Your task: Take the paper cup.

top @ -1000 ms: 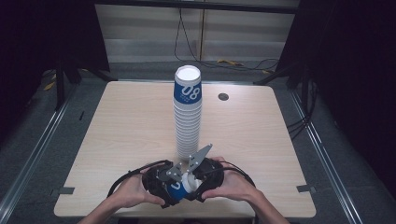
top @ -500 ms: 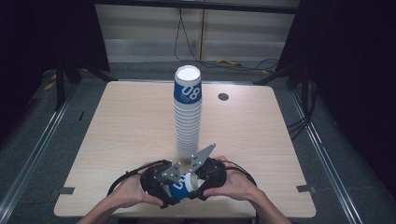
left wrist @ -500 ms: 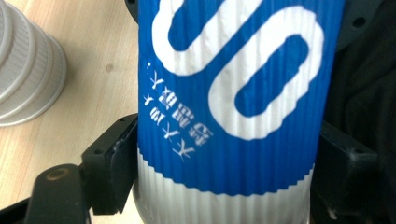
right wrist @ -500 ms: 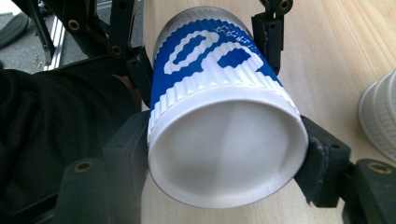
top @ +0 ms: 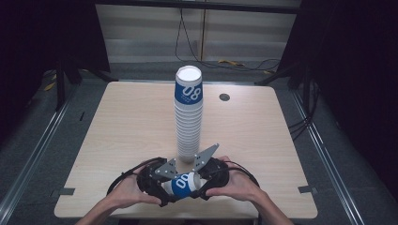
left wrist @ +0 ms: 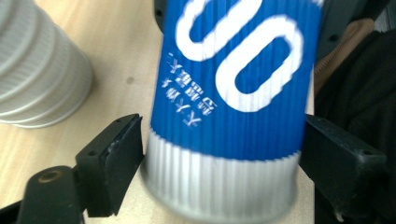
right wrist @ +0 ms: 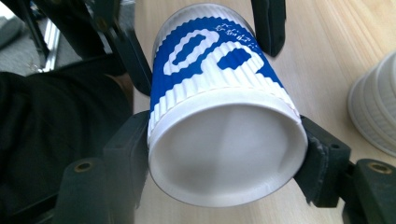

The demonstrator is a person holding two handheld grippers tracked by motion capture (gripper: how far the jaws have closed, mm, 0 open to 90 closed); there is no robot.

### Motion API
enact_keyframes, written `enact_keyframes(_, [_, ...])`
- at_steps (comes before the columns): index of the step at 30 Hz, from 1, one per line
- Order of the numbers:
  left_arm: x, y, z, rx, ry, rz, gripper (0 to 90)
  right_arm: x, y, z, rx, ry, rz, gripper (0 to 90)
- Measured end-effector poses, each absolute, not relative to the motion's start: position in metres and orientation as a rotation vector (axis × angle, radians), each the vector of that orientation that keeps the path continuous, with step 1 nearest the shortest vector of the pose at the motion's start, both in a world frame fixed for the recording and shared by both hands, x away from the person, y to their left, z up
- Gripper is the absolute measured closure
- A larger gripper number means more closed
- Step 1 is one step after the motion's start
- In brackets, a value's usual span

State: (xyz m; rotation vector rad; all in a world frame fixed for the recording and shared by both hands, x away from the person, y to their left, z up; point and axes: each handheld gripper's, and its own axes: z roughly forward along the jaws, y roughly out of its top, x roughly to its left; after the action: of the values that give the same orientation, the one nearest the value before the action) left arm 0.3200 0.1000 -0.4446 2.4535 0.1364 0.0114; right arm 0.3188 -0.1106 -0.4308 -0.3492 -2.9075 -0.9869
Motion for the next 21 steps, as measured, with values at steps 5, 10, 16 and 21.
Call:
enact_keyframes(5, [0.324, 0.107, -0.445, 2.395, 0.182, 0.012, 16.2, 0.321, -0.119, -0.430, -0.389, -2.900, -1.009, 29.8])
enact_keyframes(10, [0.333, 0.119, -0.442, 2.287, 0.251, -0.002, 16.0, 0.322, -0.130, -0.428, -0.448, -2.901, -1.038, 29.7])
enact_keyframes(16, [0.337, 0.126, -0.441, 2.191, 0.298, -0.035, 16.3, 0.323, -0.141, -0.429, -0.515, -2.898, -1.096, 29.7])
enact_keyframes(21, [0.339, 0.134, -0.436, 2.102, 0.313, -0.028, 16.2, 0.325, -0.152, -0.427, -0.564, -2.872, -1.165, 29.7])
